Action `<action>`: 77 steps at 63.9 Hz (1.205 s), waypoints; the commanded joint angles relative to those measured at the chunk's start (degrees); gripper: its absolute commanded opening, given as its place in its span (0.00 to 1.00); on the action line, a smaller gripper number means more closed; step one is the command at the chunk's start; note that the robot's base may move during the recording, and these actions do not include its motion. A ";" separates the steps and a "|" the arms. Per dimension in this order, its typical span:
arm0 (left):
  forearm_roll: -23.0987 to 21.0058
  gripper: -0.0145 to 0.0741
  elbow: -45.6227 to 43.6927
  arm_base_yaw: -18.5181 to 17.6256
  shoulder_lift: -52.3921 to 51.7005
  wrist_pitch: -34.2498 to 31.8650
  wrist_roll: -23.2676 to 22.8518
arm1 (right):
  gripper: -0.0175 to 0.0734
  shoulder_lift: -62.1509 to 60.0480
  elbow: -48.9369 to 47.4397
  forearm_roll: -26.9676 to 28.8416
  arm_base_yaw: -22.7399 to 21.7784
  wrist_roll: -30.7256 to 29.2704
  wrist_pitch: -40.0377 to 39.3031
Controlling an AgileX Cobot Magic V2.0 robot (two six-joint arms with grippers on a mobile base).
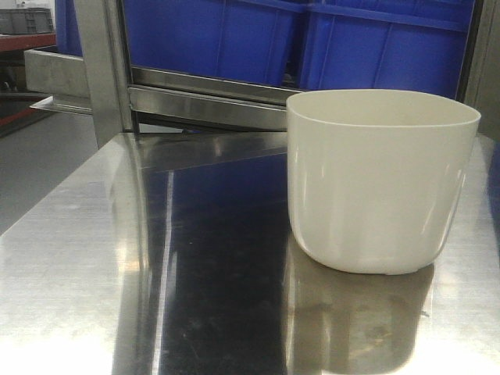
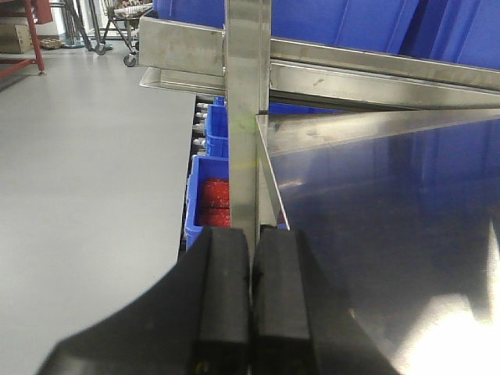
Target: Move white bin to right shelf second layer
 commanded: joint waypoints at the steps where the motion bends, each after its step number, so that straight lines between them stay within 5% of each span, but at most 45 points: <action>1: 0.00 0.26 1.56 -0.28 -0.83 -4.97 -0.42 | 0.25 -0.99 -0.06 -0.02 0.07 -0.41 -4.97; 77: 0.00 0.26 1.56 -0.28 -0.83 -4.97 -0.42 | 0.25 -0.99 -0.06 -0.02 0.01 -0.41 -7.90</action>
